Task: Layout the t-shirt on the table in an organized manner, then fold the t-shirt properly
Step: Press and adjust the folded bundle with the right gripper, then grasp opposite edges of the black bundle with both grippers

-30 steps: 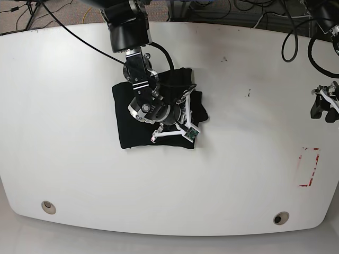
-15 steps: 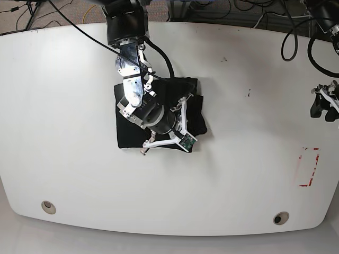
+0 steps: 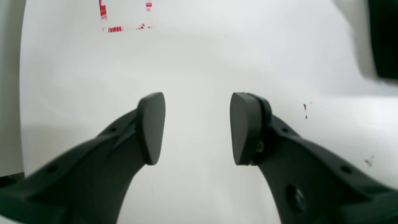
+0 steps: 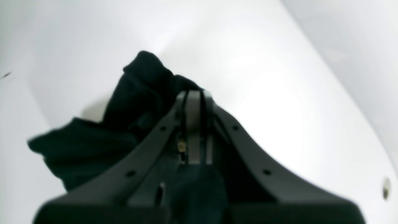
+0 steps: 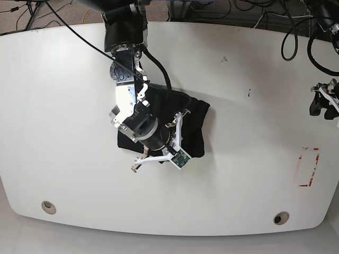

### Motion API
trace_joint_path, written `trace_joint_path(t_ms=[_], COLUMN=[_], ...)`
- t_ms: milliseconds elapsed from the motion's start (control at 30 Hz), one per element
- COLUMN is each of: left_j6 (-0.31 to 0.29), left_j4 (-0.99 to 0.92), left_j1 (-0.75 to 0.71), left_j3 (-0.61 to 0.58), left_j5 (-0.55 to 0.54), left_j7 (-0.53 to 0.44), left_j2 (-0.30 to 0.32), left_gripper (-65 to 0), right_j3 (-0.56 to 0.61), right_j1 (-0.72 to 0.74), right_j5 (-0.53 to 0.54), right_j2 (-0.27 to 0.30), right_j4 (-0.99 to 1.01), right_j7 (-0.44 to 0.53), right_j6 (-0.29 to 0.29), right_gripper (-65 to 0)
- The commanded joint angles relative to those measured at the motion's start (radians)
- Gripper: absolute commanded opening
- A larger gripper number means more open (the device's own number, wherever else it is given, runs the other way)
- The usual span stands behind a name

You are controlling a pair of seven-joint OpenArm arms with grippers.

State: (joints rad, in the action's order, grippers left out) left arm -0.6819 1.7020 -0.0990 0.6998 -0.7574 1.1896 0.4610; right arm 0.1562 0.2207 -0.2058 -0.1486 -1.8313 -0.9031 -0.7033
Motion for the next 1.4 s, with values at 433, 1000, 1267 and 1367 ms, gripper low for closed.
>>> trace_joint_path(t_ms=[433, 1000, 1267, 1367], left_j6=[-0.002, 0.008, 0.057, 0.061], left_j4=[0.019, 0.174, 0.16, 0.128], left_j1=[-0.015, 0.052, 0.173, 0.213], left_j3=[0.004, -0.366, -0.639, -0.731], left_j5=[-0.02, -0.012, 0.118, 0.241], left_j7=[-0.014, -0.078, -0.133, -0.135], left_j2=[0.022, -0.024, -0.146, -0.222], left_gripper=[-33.8, -33.8, -33.8, -34.0], right_j3=[0.004, 0.0, -0.169, -0.237], right_j1=[0.096, 0.01, -0.094, -0.102], right_j5=[0.01, 0.009, 0.01, 0.026], right_j2=[-0.008, 0.057, 0.096, 0.099], right_j4=[0.155, -0.057, -0.092, -0.066], right_j7=[0.108, 0.134, 0.124, 0.124], right_j6=[0.005, 0.005, 0.005, 0.005], right_gripper=[-52.5, -19.0, -30.3, -44.1])
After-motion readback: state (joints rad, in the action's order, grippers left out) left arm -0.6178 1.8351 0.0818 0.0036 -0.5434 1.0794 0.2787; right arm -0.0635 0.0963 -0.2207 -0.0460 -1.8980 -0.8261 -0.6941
